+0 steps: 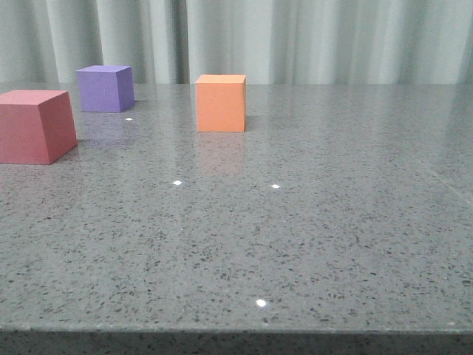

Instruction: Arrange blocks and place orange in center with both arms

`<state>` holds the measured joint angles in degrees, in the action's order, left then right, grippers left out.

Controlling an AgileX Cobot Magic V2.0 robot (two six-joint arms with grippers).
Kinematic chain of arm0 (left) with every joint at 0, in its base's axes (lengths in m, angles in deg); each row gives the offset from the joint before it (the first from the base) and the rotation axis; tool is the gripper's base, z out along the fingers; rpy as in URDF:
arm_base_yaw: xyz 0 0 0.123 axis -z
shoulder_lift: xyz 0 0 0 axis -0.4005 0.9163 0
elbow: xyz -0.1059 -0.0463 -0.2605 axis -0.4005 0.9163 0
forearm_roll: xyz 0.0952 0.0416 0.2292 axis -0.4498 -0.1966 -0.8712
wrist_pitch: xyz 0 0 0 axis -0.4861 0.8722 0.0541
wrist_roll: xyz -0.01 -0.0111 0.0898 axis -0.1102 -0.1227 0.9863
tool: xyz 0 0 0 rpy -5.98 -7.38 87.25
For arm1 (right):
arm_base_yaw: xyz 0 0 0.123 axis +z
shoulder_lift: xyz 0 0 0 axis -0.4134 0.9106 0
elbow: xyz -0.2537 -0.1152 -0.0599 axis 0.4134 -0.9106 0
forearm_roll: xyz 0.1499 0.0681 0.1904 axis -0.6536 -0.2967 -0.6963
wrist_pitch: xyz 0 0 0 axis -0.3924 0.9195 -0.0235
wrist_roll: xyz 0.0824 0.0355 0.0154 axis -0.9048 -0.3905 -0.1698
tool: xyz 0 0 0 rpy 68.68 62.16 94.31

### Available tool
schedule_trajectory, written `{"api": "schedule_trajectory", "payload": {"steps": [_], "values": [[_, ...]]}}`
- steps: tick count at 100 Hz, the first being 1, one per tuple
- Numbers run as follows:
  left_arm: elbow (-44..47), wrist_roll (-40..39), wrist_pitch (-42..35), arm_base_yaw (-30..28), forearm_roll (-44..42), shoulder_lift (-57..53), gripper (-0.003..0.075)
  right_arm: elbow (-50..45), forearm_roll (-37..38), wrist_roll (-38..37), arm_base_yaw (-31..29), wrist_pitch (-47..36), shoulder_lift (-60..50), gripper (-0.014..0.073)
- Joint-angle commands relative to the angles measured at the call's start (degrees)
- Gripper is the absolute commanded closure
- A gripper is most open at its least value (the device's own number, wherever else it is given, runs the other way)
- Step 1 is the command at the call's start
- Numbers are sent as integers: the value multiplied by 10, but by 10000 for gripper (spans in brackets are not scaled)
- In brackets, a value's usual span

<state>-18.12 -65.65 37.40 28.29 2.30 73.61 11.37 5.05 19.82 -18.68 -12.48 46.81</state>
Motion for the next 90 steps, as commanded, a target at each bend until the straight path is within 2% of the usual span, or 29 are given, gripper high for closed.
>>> {"api": "schedule_trajectory", "payload": {"steps": [1,12,21,28,47,54,90], "values": [[24,-4,-47,5,1,-21,741,-18,14,7,-4,-104,-13,21],[24,-4,-47,5,1,-21,741,-40,14,7,-4,-140,-14,27],[24,-4,-47,5,1,-21,741,-43,14,7,-4,-147,-14,90],[24,-4,-47,5,1,-21,741,-43,14,7,-4,-147,-14,197],[24,-4,-47,5,1,-21,741,-43,14,7,-4,-147,-14,580],[24,-4,-47,5,1,-21,741,-43,14,7,-4,-147,-14,668],[24,-4,-49,5,1,-21,741,-43,14,7,-4,-147,-14,662]]}}
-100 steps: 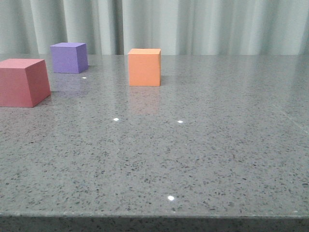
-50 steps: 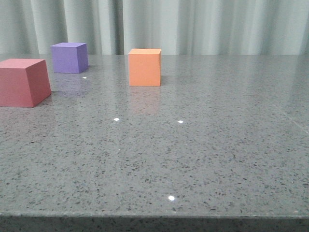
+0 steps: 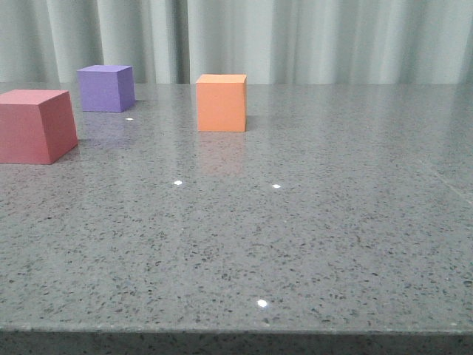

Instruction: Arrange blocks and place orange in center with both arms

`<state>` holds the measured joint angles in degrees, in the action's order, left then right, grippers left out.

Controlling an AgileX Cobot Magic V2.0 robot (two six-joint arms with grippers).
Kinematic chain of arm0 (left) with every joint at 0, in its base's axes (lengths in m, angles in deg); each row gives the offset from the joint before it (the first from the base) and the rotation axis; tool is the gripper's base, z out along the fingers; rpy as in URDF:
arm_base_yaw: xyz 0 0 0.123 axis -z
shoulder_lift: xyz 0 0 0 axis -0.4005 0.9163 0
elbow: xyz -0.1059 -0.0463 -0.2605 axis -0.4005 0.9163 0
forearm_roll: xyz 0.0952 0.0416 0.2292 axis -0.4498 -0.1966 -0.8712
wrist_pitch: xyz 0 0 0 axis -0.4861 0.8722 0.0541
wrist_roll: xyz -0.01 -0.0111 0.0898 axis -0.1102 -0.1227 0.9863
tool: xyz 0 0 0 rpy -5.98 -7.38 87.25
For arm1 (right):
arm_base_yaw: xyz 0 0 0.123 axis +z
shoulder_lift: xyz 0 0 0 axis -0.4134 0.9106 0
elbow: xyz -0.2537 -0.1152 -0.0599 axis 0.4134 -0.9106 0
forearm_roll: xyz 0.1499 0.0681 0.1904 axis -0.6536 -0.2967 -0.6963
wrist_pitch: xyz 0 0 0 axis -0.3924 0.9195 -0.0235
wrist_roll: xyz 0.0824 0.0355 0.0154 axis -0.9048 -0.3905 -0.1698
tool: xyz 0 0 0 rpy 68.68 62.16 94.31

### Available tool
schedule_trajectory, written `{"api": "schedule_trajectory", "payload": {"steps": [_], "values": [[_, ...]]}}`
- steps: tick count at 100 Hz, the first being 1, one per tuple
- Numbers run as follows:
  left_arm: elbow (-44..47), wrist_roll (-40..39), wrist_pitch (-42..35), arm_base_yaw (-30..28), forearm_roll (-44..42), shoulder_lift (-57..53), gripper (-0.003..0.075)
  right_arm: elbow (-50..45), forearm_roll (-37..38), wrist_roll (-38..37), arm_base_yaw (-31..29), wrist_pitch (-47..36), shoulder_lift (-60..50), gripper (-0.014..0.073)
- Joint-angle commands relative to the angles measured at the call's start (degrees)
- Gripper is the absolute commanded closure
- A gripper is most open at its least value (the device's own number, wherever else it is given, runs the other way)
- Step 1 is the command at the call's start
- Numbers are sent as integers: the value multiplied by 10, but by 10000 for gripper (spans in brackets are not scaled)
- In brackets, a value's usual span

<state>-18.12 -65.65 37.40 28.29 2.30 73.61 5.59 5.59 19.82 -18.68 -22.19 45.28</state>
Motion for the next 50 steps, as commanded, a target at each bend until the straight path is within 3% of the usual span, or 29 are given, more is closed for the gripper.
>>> {"api": "schedule_trajectory", "payload": {"steps": [1,16,33,50], "values": [[24,-4,-51,5,1,-21,741,15,9,7,-4,-50,1,662],[12,-4,-90,5,40,-21,741,15,9,7,-4,-50,1,662],[-54,-4,-84,5,56,-12,741,15,9,7,-4,-50,1,662],[-181,-4,24,5,87,50,741,15,9,7,-4,-50,1,662]]}}
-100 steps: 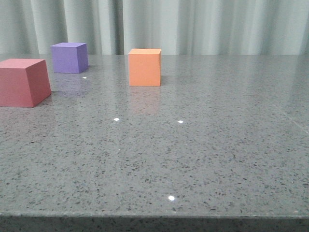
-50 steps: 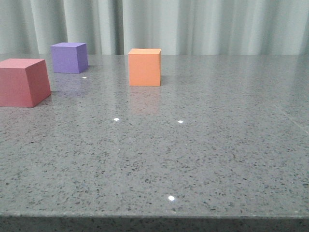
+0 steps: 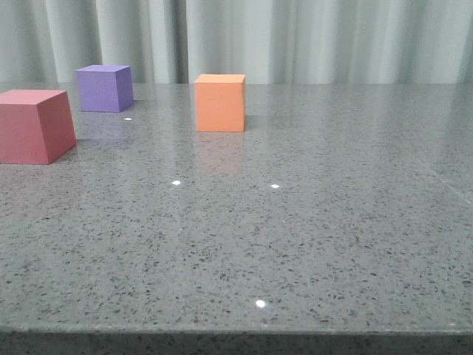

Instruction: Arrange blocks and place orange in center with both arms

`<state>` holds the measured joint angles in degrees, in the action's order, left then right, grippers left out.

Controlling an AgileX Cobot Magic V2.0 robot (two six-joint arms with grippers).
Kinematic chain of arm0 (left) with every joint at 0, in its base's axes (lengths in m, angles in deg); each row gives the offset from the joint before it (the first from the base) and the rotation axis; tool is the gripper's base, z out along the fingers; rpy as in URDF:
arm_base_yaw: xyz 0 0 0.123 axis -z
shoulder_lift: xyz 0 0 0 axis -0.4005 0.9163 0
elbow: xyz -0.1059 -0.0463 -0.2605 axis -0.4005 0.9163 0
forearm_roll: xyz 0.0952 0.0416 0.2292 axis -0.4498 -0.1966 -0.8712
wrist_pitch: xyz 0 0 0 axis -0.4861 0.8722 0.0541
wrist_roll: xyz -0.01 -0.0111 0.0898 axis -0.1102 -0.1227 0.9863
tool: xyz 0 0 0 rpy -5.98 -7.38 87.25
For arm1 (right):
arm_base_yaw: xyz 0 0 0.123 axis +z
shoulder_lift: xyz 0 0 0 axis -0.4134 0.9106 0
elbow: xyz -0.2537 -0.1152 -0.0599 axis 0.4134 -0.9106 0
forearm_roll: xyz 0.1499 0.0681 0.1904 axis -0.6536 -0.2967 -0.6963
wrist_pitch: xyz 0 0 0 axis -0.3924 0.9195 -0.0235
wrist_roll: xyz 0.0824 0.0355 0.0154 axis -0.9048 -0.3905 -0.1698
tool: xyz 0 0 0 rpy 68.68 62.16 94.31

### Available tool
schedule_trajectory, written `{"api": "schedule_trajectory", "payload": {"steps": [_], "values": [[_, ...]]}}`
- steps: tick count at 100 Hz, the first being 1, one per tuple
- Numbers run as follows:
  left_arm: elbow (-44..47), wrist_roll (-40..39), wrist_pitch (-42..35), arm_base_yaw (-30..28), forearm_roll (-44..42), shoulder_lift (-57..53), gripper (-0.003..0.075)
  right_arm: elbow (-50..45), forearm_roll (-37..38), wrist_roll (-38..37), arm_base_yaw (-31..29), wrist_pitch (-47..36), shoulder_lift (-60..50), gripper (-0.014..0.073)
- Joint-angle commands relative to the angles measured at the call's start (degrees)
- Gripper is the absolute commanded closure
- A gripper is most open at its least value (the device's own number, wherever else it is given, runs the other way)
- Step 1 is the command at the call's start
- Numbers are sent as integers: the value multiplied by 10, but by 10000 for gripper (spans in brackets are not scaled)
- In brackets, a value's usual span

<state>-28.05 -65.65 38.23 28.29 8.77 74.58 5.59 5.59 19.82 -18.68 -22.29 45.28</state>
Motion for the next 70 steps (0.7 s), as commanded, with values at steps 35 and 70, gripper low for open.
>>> {"api": "schedule_trajectory", "payload": {"steps": [35,70], "values": [[-405,-4,356,5,18,292,741,15,9,7,-4,-49,1,662],[-531,-4,467,5,-1,471,741,15,9,7,-4,-50,1,662]]}}
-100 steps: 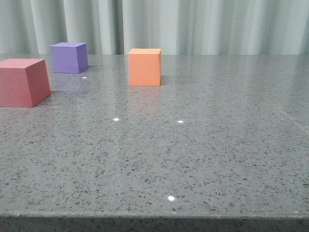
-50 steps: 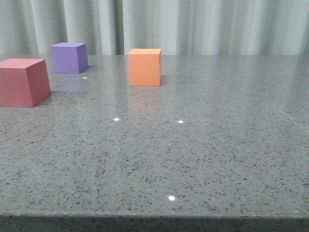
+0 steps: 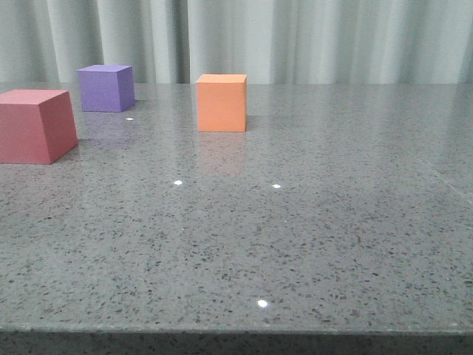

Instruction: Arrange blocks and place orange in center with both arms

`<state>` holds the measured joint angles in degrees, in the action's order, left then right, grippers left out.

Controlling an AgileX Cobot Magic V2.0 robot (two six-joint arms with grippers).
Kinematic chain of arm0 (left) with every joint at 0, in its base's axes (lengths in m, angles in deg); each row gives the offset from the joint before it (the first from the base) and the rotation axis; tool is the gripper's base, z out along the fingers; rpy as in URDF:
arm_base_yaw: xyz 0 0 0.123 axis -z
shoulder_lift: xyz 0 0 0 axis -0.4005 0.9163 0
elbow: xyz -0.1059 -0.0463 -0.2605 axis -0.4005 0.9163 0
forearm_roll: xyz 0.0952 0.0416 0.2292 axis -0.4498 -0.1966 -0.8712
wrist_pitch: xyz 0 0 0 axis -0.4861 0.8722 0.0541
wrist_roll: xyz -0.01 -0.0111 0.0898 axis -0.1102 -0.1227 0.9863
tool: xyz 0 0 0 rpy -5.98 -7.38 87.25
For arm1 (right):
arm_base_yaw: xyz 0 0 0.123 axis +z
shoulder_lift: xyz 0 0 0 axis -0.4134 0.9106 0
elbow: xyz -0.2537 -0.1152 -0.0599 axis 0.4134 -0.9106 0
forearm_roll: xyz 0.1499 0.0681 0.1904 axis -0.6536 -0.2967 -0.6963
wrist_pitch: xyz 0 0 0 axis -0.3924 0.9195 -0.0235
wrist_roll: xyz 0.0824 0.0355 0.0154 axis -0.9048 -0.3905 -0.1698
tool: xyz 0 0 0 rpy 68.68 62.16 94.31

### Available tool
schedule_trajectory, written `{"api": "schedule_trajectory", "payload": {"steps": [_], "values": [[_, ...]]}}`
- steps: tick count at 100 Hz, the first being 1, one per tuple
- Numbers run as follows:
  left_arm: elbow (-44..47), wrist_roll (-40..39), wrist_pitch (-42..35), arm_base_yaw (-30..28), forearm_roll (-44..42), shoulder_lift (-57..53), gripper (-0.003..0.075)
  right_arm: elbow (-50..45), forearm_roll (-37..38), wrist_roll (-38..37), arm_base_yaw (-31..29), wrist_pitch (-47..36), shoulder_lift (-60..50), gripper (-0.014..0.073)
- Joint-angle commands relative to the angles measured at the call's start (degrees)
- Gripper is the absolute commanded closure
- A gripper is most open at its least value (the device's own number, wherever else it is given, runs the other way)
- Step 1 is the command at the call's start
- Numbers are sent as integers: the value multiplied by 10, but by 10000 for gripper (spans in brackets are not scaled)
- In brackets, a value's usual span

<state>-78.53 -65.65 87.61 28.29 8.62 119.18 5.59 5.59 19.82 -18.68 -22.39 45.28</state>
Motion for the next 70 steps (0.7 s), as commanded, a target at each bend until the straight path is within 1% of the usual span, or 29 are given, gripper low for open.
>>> {"api": "schedule_trajectory", "payload": {"steps": [1,37,42,46,52,59,61,63,65,68,70], "values": [[-26,-4,-27,5,0,27,741,15,9,7,-4,-49,1,662],[-26,-4,-31,5,-1,51,739,15,9,7,-4,-49,1,662],[-26,-4,-31,5,-1,51,730,15,9,7,-4,-49,1,662],[-26,-4,-31,5,-1,51,705,15,9,7,-4,-49,1,662],[-26,-4,-31,5,-1,51,645,15,9,7,-4,-49,1,662],[-26,-4,-31,5,-1,51,535,15,9,7,-4,-49,1,662],[-26,-4,-30,5,-1,51,496,15,9,7,-4,-49,1,662],[-26,-4,-30,5,-1,51,437,15,9,7,-4,-49,1,662],[-26,-4,-30,5,-1,51,407,15,9,7,-4,-49,1,662],[-26,-4,-29,5,-1,51,324,15,9,7,-4,-49,1,662],[-26,-4,-28,5,-1,51,290,15,9,7,-4,-49,1,662]]}}
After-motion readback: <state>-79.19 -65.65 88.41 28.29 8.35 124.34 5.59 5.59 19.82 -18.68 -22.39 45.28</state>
